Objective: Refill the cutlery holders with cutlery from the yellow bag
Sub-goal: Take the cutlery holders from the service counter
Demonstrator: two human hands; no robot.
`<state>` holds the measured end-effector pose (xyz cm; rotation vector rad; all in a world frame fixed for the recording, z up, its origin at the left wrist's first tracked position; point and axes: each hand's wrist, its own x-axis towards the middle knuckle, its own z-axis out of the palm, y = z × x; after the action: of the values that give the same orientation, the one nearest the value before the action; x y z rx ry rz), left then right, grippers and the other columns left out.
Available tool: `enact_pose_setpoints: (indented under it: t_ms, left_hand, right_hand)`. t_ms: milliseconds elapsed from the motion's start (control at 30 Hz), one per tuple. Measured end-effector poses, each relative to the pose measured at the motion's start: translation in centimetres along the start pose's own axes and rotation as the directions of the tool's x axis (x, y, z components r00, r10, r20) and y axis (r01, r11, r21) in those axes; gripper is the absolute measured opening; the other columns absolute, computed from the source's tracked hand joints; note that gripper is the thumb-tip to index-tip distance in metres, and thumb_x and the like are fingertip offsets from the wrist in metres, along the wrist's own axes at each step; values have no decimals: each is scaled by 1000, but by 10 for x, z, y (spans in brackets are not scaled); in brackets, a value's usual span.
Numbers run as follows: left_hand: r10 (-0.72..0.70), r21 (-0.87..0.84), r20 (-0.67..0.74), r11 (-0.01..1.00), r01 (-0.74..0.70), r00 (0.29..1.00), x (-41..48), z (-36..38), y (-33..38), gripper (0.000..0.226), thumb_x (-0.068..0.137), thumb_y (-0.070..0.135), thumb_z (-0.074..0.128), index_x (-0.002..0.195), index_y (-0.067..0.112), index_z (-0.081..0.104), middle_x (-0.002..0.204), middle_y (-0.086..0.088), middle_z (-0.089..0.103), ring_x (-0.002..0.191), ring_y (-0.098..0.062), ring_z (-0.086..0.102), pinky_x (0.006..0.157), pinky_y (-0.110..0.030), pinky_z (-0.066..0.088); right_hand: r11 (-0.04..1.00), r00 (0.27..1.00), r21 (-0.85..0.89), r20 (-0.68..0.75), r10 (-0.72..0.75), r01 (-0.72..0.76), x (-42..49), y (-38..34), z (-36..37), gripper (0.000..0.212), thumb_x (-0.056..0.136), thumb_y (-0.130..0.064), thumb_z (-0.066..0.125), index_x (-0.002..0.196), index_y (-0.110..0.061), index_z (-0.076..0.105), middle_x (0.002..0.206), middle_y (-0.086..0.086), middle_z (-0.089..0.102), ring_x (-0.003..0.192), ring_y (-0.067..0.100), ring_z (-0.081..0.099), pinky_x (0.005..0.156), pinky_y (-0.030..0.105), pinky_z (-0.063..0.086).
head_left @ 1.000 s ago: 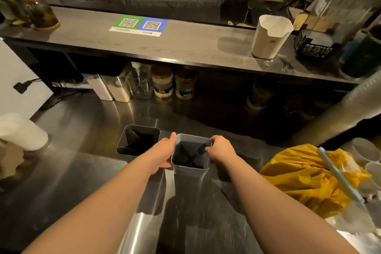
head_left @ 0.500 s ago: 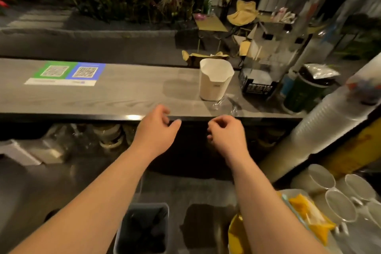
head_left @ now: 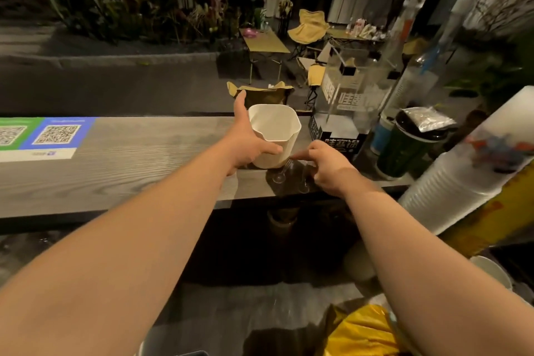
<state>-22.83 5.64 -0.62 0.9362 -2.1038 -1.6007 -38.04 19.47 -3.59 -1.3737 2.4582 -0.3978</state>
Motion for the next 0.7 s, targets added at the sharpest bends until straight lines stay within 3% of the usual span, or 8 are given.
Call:
enact_pose_setpoints:
  t_ms: [200,333,433,567,700]
  left_hand:
    - [19,48,-168,999,-12,986,-1,-13,-11,122,70,17,92,158,33,9,153,0,36,139,-27,38,113,-51,41]
    - [43,58,-294,998,-27,955,-18,-26,-20,111,71,17,91,154,32,20,147,2,40,134,-22,40,110,-49,44]
    - [84,60,-263,996,-71,961,-34,-30,-28,113,68,17,93,154,34,21,144,7,41,128,-15,40,109,-46,44]
    - [132,91,-231,989,-114,964,-57,-27,-32,115,67,18,94,155,35,22,136,15,40,124,-8,36,107,-43,43]
    - [181,115,-260,981,-156,948,-79,-27,-40,110,64,21,95,149,39,29,136,17,43,126,-9,41,104,-42,49]
  right_hand:
    - [987,983,-46,115,-146,152,16,-11,-1,53,89,6,62,126,-32,66,123,-9,49,118,16,51,105,34,47]
    - [989,980,-16,133,-147,150,19,-12,-7,36,93,-1,63,112,-31,72,120,-5,49,116,21,53,101,36,51]
    - [986,971,-66,195,-139,155,16,-14,-15,30,91,-7,69,110,-30,70,119,-5,45,112,18,51,100,36,50]
    - [975,975,-145,169,-144,169,14,-17,-13,17,89,-6,72,90,-24,72,106,-6,45,105,20,55,90,34,53]
    - [977,988,-148,58,-145,152,9,-11,-8,11,85,-14,77,85,-24,73,107,-8,47,101,15,52,91,29,47]
